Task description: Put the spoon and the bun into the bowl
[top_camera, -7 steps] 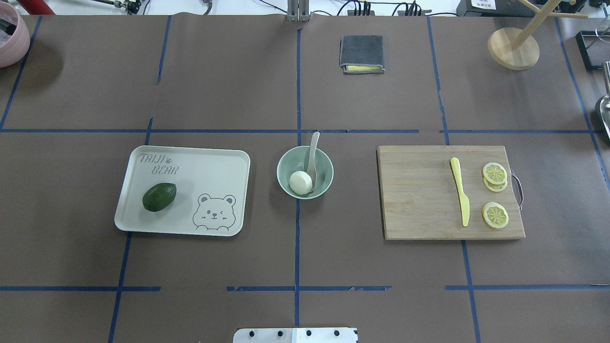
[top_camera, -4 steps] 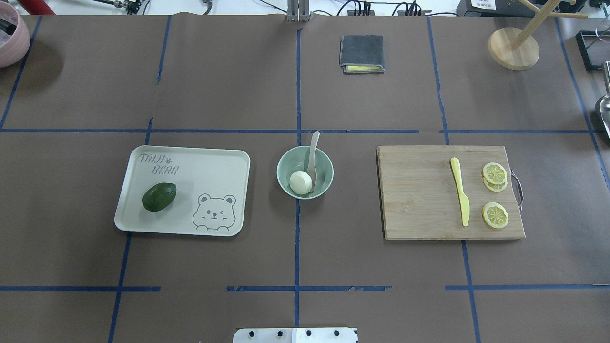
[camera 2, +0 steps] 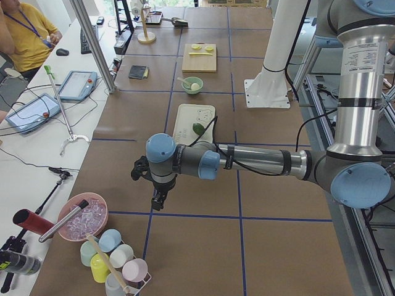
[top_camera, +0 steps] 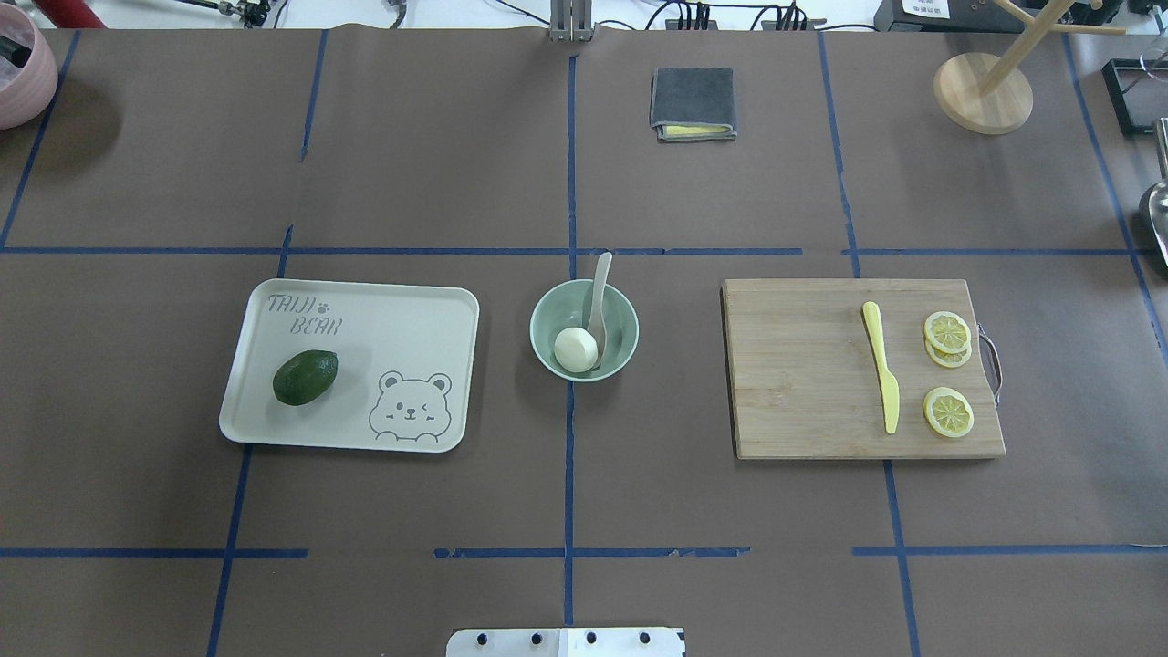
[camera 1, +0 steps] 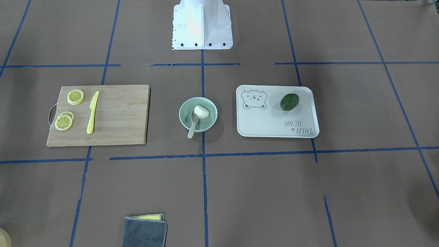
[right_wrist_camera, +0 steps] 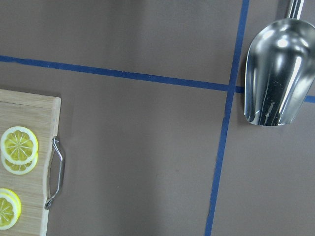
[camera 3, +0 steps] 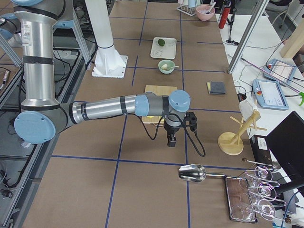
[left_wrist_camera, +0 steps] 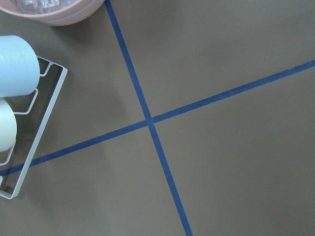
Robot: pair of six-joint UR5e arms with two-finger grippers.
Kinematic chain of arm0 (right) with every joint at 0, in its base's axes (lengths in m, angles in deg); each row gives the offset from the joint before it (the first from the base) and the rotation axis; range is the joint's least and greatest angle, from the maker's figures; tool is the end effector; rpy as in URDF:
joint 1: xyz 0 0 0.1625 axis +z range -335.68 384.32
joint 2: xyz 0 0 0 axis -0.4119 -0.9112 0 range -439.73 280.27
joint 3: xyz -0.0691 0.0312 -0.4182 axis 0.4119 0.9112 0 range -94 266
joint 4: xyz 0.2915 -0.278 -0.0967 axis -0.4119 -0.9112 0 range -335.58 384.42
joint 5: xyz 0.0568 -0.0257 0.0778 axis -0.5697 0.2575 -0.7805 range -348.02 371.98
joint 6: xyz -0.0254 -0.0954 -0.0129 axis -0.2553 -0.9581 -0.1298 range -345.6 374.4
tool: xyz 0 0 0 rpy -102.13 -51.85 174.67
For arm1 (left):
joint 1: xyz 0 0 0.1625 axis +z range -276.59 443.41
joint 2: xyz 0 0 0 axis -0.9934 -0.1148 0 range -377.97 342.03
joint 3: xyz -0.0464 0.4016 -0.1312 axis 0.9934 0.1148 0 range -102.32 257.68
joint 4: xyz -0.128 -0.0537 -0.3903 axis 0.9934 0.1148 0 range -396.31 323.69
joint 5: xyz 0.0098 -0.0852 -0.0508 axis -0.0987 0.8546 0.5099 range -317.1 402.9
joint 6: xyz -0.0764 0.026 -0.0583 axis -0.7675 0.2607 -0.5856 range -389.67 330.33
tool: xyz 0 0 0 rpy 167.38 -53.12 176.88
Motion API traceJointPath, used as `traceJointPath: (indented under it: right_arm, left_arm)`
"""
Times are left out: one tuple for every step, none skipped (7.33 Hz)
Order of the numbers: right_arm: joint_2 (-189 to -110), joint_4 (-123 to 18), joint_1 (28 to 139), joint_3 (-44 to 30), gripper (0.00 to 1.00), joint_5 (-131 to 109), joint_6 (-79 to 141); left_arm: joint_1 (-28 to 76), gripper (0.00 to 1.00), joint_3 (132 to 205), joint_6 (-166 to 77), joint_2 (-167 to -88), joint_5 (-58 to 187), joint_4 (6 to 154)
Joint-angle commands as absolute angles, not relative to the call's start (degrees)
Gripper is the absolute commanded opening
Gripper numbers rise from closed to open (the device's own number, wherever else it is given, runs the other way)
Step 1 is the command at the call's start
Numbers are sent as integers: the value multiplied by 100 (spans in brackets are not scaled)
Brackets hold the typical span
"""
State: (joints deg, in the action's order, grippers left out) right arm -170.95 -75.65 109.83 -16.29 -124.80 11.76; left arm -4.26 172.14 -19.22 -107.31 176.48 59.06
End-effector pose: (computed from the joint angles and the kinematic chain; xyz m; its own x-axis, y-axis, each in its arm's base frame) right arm 0.0232 -0.4800 0.5786 0.6774 -0.1121 0.7271 0.1097 0.9927 0.0508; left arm -0.0445 -0.4985 0.6169 0.7002 0.3156 -0.6404 -0.1698 0.9448 0.2801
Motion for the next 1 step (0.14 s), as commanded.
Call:
traceJointPath:
  right_arm:
    - [-17078,-7560,11028,-1552,100,-12469,1185]
  left_arm:
    - [-466,100,17198,-1921,-10771,17650,5923]
